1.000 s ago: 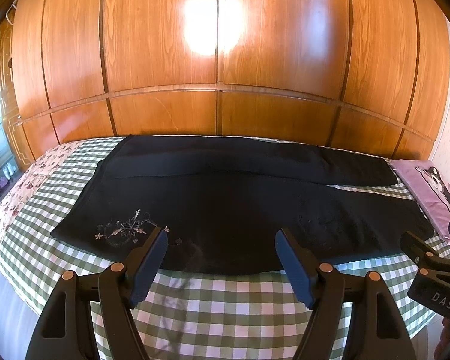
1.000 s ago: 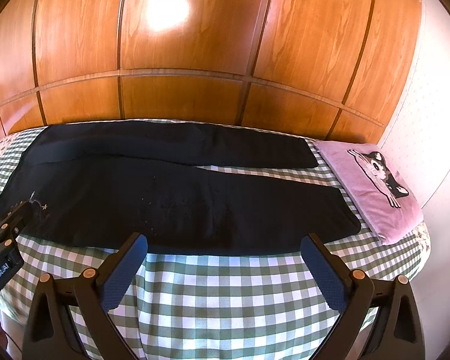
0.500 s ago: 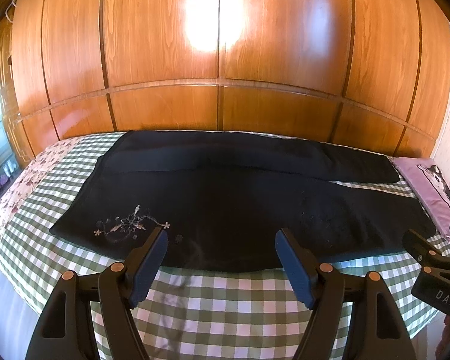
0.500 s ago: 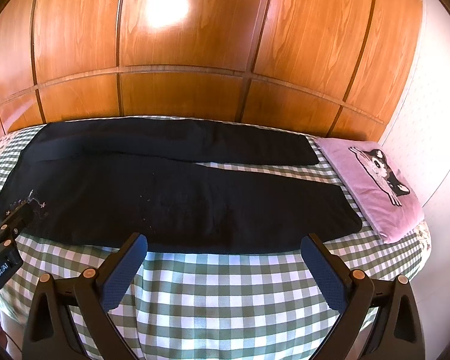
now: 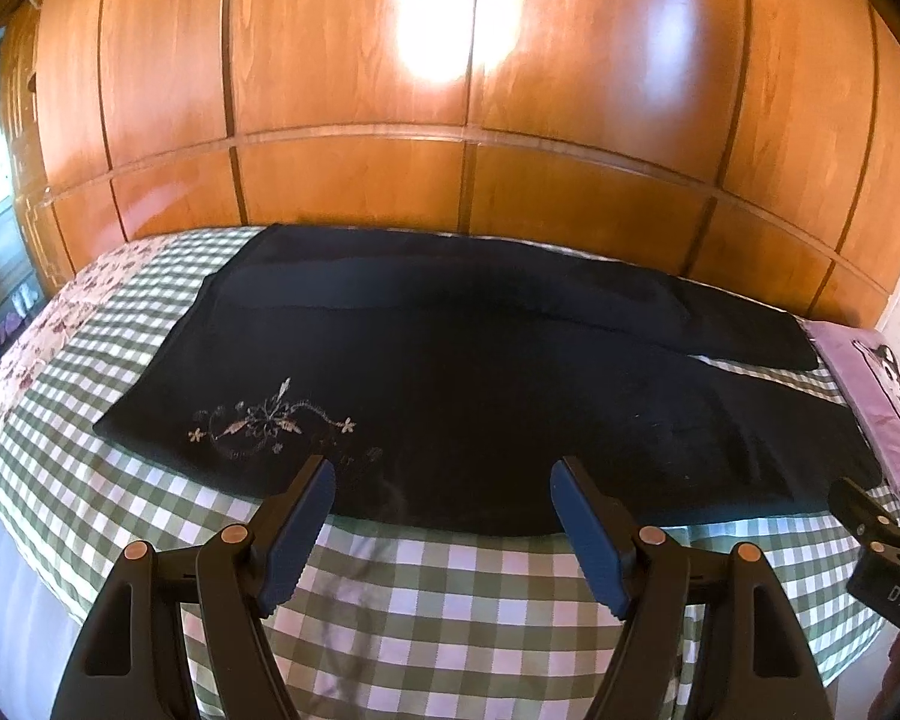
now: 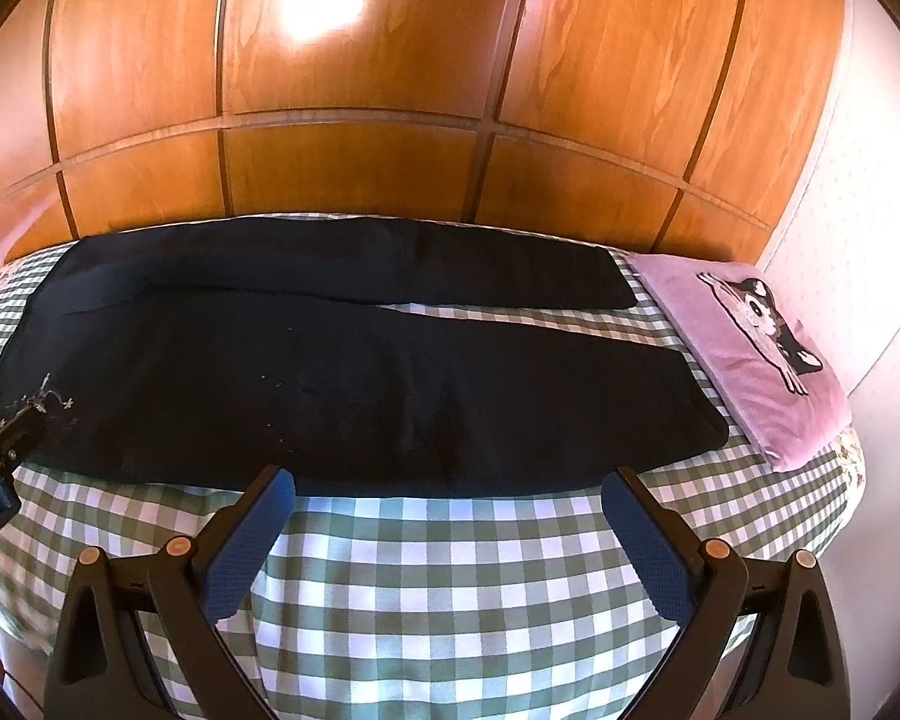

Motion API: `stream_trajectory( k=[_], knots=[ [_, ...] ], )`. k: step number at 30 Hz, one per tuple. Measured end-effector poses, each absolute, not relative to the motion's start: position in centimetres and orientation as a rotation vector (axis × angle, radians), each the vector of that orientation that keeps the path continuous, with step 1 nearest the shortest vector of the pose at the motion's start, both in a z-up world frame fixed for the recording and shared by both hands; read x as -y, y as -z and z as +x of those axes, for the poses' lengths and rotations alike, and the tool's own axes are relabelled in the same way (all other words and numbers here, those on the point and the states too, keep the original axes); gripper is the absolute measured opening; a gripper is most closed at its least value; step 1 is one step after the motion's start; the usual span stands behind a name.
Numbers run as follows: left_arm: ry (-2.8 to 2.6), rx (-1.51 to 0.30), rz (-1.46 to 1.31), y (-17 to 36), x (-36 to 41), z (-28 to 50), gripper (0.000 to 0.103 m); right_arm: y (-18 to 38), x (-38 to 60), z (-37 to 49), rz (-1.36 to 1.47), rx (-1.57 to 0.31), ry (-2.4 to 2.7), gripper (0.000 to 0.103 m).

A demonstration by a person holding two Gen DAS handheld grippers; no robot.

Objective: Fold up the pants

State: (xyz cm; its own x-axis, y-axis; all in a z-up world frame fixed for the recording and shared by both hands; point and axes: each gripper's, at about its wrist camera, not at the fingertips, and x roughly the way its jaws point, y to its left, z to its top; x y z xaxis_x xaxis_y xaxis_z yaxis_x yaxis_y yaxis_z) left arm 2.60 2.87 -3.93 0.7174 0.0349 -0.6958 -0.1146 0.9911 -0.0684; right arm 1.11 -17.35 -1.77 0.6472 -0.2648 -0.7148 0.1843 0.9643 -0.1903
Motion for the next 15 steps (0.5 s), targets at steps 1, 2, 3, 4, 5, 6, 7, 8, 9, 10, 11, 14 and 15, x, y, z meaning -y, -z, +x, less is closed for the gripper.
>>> stream_trajectory(
  k=[1,2,3,4,5,6,7,8,9,10,11,14,15],
  knots=[
    [-0.086,-0.774,-0.116,4.1,-3.1,2.7,0.076,1.8,17.5,1.2,-0.1,-0.831,0.259,0.103],
    [-0.088,-0.784,-0.124,4.4,-3.3,2.9,0.076,2.0,17.9,1.3,-0.09,-0.834,0.263,0.103],
    [-0.086,-0.796,-0.14,4.7,-3.6,3.1,0.076,2.0,18.1,1.4,-0.079,-0.834,0.262,0.103],
    [-0.079,-0.807,-0.161,5.0,-4.0,3.3,0.076,2.1,18.6,1.5,-0.057,-0.832,0.254,0.103],
    [-0.07,-0.821,-0.182,5.3,-4.3,3.5,0.076,2.1,19.2,1.6,-0.024,-0.827,0.241,0.103],
    [-0.063,-0.835,-0.197,5.5,-4.7,3.7,0.076,2.2,20.0,1.7,0.023,-0.82,0.229,0.103],
    [-0.06,-0.848,-0.208,5.8,-4.8,3.9,0.076,2.2,20.8,1.7,0.054,-0.813,0.227,0.103],
    [-0.058,-0.858,-0.216,6.1,-5.2,4.1,0.076,2.4,21.5,2.0,0.08,-0.811,0.226,0.103],
    [-0.061,-0.864,-0.221,6.4,-5.5,4.2,0.076,2.6,22.4,2.2,0.108,-0.82,0.222,0.103],
    [-0.065,-0.871,-0.227,6.7,-5.8,4.3,0.076,2.9,23.1,2.3,0.142,-0.83,0.215,0.103],
    [-0.071,-0.876,-0.235,7.1,-6.2,4.5,0.076,3.2,24.1,2.4,0.189,-0.839,0.203,0.103],
    [-0.087,-0.894,-0.276,8.1,-7.6,4.9,0.076,4.4,26.8,2.8,0.35,-0.86,0.182,0.1],
    [-0.09,-0.898,-0.291,8.3,-8.0,5.1,0.076,4.9,27.8,2.7,0.406,-0.867,0.187,0.097]
  ],
)
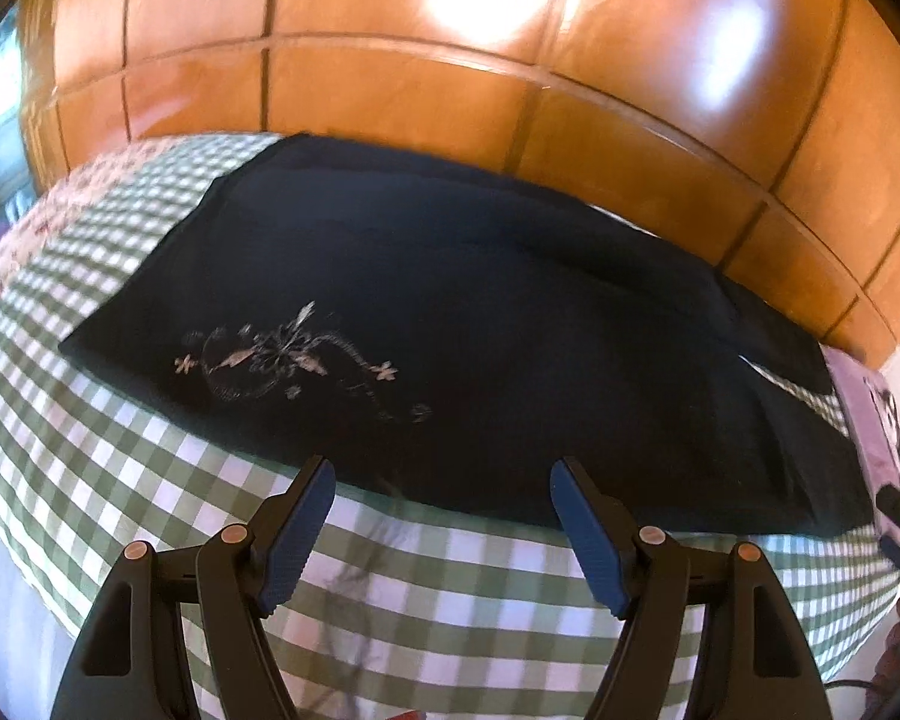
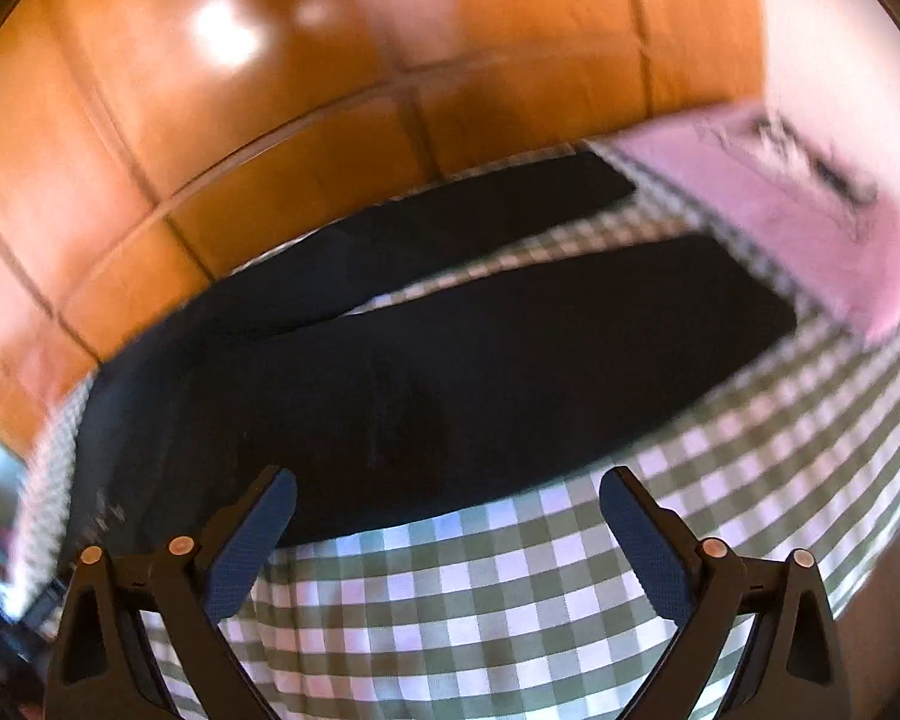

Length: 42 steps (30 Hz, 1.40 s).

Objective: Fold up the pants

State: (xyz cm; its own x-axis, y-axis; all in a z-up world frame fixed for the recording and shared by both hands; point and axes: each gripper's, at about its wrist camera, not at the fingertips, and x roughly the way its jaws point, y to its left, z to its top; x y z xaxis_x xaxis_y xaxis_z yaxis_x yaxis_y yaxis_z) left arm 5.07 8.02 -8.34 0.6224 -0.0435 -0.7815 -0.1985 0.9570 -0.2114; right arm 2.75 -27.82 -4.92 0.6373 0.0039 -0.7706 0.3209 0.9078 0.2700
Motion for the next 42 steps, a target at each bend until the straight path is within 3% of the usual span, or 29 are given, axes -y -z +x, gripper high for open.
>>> stream_trajectory(
  k=[8,16,26,42],
  knots=[
    [-0.179,-0.919,-0.429,10.7,-12.9,5.5,0.075,8.9,34.0,2.6,0.673,-0.906,0.264,0.084],
    [-0.252,-0.863,-0.565,12.3,-16.6,4.5,0.075,12.2,37.5,2.6,0.902,-0.806,0.189,0.069],
    [-0.231,-0.759,-0.69,13.7,-18.7,3.6,0.076,13.9,39.2,2.8,1.019,-0.638,0.134,0.063],
    [-0.119,-0.653,-0.835,14.3,-22.3,3.8,0.077,14.0,40.1,3.0,1.029,-0.636,0.071,0.066]
  ],
)
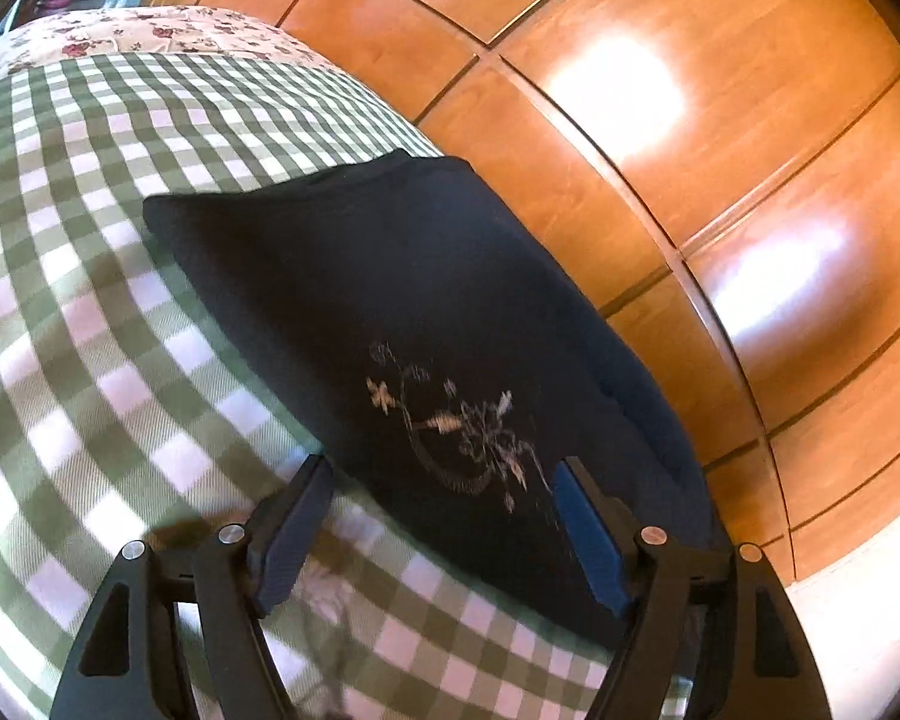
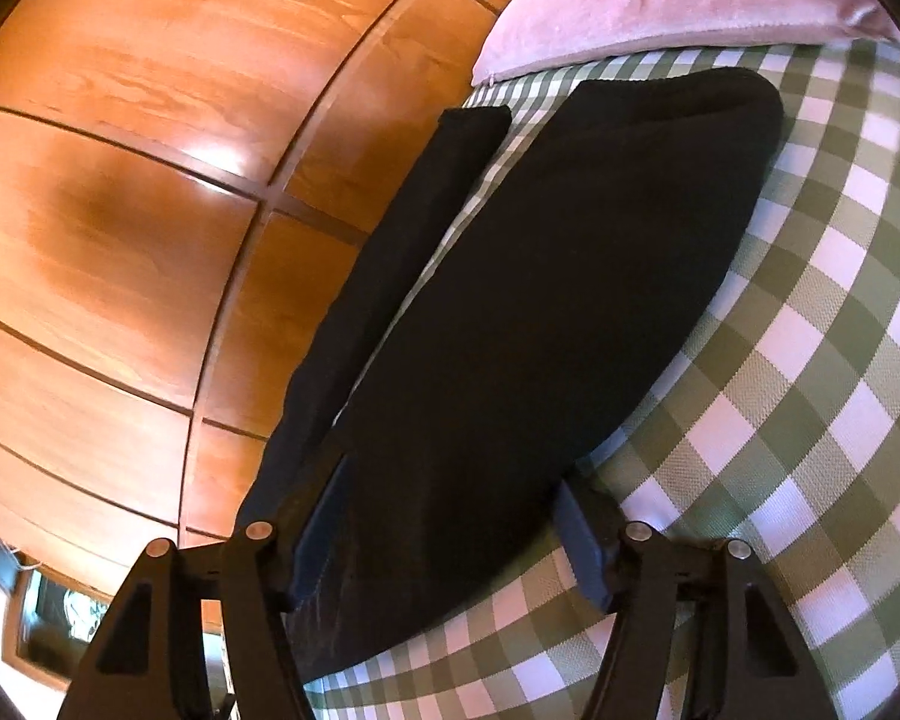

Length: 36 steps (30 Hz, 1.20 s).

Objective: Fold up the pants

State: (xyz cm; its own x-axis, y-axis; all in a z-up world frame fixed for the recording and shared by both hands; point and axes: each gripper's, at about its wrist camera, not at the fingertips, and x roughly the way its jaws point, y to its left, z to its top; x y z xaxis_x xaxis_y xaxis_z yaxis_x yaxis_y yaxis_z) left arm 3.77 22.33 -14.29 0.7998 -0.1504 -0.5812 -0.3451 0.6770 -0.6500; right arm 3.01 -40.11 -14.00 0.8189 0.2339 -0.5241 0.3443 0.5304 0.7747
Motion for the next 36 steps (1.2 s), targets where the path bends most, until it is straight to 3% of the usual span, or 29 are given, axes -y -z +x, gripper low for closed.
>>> stream_trajectory(
  k=[2,3,4,6,8,14,26,36],
  knots=[
    [-0.128,-0.635,-0.822,14.3,-22.7,4.2,0.076,13.9,40.0,3.2,1.011,-0.632,0.084,0.063],
    [-0.135,-0.629,-0.814,14.3,-22.9,4.4,0.072,13.9,39.8,3.4,0.984,-0.64,0.097,0.051],
    [-0.15,-0.626,-0.807,14.4,-23.2,5.0,0.068,13.9,39.7,3.6,0.956,-0.652,0.116,0.033],
    [-0.188,-0.648,-0.79,14.7,-23.7,5.8,0.043,14.4,40.0,4.0,0.907,-0.681,0.151,0.014],
    [-0.216,-0.694,-0.774,14.9,-24.3,6.5,0.025,14.8,40.6,4.1,0.93,-0.67,0.124,0.013],
    [-0.162,-0.761,-0.824,14.9,-26.0,6.9,0.009,13.3,39.9,4.3,0.808,-0.699,0.122,0.013],
    [-0.149,-0.633,-0.757,9.8,-26.8,0.8,0.007,8.2,38.7,1.8,0.663,-0.638,0.121,0.011],
    [-0.187,-0.678,-0.715,9.7,-27.4,-3.4,0.007,9.7,38.1,-3.0,0.652,-0.722,0.113,0.011]
  ],
)
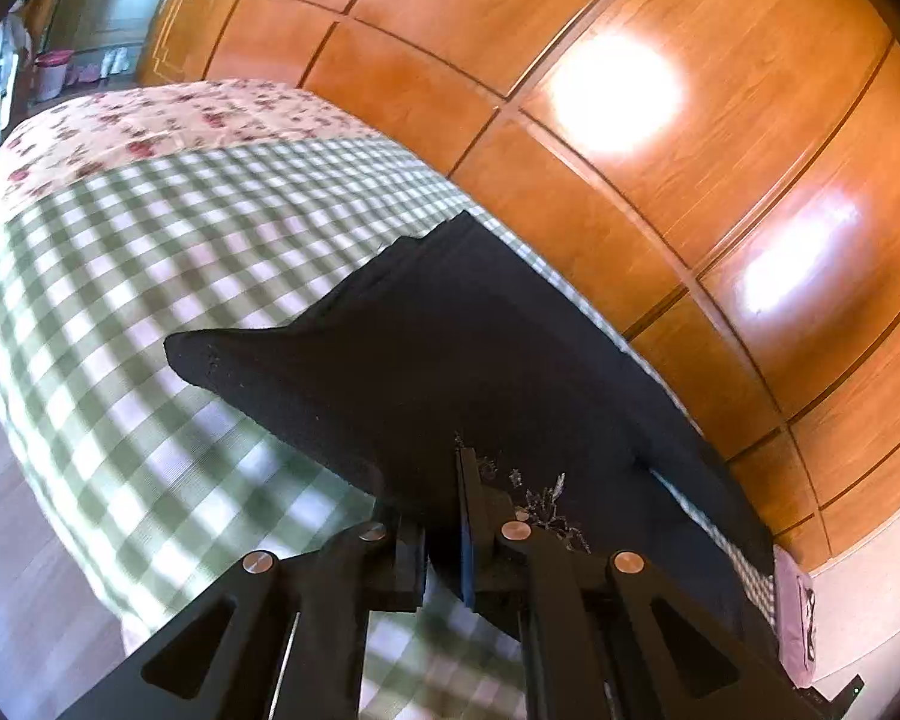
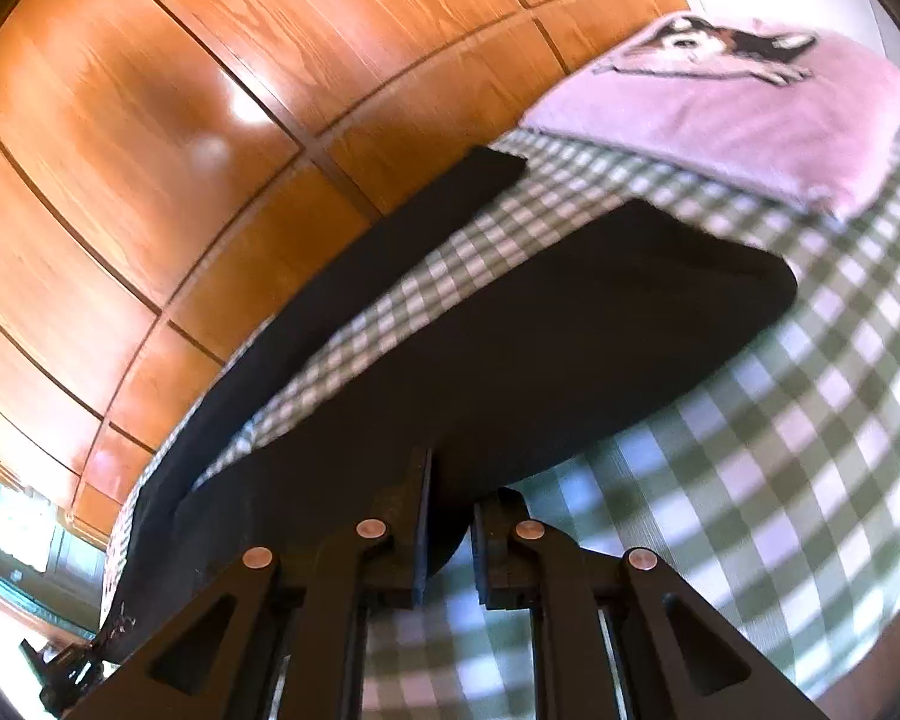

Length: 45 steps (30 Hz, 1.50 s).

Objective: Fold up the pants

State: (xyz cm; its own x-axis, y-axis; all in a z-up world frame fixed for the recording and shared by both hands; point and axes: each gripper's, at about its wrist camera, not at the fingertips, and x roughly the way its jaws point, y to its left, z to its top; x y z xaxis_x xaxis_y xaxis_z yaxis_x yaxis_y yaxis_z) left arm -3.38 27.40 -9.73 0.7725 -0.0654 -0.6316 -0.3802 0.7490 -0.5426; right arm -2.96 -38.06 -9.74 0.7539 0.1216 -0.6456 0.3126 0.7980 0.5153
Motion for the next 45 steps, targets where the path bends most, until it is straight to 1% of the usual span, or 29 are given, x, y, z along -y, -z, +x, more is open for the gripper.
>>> stream_trajectory(
  k=[3,4,5,6,7,8,9,10,14,15,16,17,18,19,21,22,24,26,30,33,35,36,38,39,40,42,43,45],
  knots=[
    [-0.2,-0.737,-0.704,11.3,-27.3,-3.8,0.009,11.5,38.2,-3.4,0.667,-0.764,0.135,0.012],
    [-0.203,-0.777,-0.699,12.2,-27.1,-3.7,0.011,12.1,38.4,-3.4,0.686,-0.778,0.145,0.013],
    [-0.21,-0.8,-0.696,12.6,-26.9,-3.7,0.015,12.3,38.5,-3.5,0.701,-0.774,0.145,0.014],
    [-0.216,-0.808,-0.699,12.9,-26.9,-3.9,0.02,12.1,38.4,-3.6,0.702,-0.765,0.141,0.021],
    [-0.22,-0.8,-0.706,12.9,-27.1,-4.4,0.023,11.7,38.3,-3.6,0.677,-0.776,0.141,0.031],
    [-0.232,-0.792,-0.7,12.4,-27.2,-4.9,0.028,11.2,38.2,-3.7,0.639,-0.783,0.144,0.036],
    [-0.247,-0.783,-0.686,12.1,-27.4,-5.3,0.03,10.3,38.1,-4.1,0.586,-0.768,0.16,0.044],
    [-0.274,-0.753,-0.664,11.2,-27.6,-6.0,0.03,9.6,38.1,-4.7,0.546,-0.748,0.186,0.048],
    [-0.455,-0.543,-0.596,7.0,-28.5,-9.2,0.034,6.4,39.6,-7.4,0.465,-0.631,0.369,0.05],
    [-0.467,-0.515,-0.591,6.5,-28.6,-9.2,0.038,5.5,40.0,-7.5,0.445,-0.597,0.381,0.05],
    [-0.471,-0.491,-0.581,5.7,-28.4,-8.7,0.041,4.9,40.1,-7.1,0.422,-0.577,0.379,0.051],
    [-0.462,-0.488,-0.575,5.4,-28.1,-7.8,0.051,4.3,40.3,-6.2,0.401,-0.569,0.359,0.052],
    [-0.434,-0.494,-0.568,5.2,-27.6,-6.4,0.056,4.1,40.5,-5.0,0.396,-0.575,0.33,0.052],
    [-0.408,-0.505,-0.567,5.1,-27.0,-5.0,0.056,4.0,40.7,-3.6,0.406,-0.581,0.299,0.054],
    [-0.315,-0.566,-0.557,5.4,-25.4,-0.9,0.057,4.5,40.9,0.2,0.441,-0.608,0.214,0.065],
    [-0.253,-0.605,-0.531,5.8,-24.0,1.8,0.057,5.2,41.1,2.4,0.457,-0.637,0.192,0.065],
    [-0.199,-0.657,-0.489,6.7,-21.6,5.7,0.057,7.2,41.7,7.1,0.538,-0.708,0.151,0.065],
    [-0.15,-0.715,-0.439,7.7,-18.6,9.9,0.057,8.9,42.1,10.7,0.614,-0.742,0.126,0.065],
    [-0.108,-0.725,-0.341,8.8,-14.4,15.7,0.057,11.1,43.3,16.5,0.694,-0.793,0.179,0.065],
    [-0.098,-0.714,-0.294,10.1,-13.6,18.2,0.057,11.4,44.4,19.7,0.705,-0.789,0.221,0.065],
    [-0.072,-0.775,-0.3,11.6,-13.7,18.9,0.06,11.6,45.4,21.5,0.726,-0.785,0.257,0.064],
    [-0.067,-0.79,-0.312,12.2,-13.8,19.0,0.06,11.7,45.9,22.4,0.739,-0.783,0.277,0.062],
    [-0.048,-0.76,-0.346,12.2,-14.4,18.6,0.062,12.0,46.7,23.5,0.749,-0.77,0.317,0.055],
    [-0.039,-0.754,-0.357,12.3,-14.5,18.5,0.063,12.0,46.9,24.0,0.737,-0.761,0.333,0.046],
    [-0.032,-0.751,-0.367,12.4,-14.5,18.4,0.063,12.0,46.9,24.6,0.717,-0.765,0.337,0.032],
    [-0.02,-0.745,-0.385,12.4,-14.7,18.4,0.065,12.0,46.4,25.6,0.653,-0.802,0.345,0.021],
    [-0.015,-0.744,-0.388,12.4,-14.7,18.5,0.066,11.8,46.2,25.8,0.634,-0.807,0.342,0.016],
    [-0.003,-0.741,-0.391,12.3,-14.5,18.3,0.069,11.2,45.6,25.7,0.582,-0.823,0.333,0.015]
  ],
)
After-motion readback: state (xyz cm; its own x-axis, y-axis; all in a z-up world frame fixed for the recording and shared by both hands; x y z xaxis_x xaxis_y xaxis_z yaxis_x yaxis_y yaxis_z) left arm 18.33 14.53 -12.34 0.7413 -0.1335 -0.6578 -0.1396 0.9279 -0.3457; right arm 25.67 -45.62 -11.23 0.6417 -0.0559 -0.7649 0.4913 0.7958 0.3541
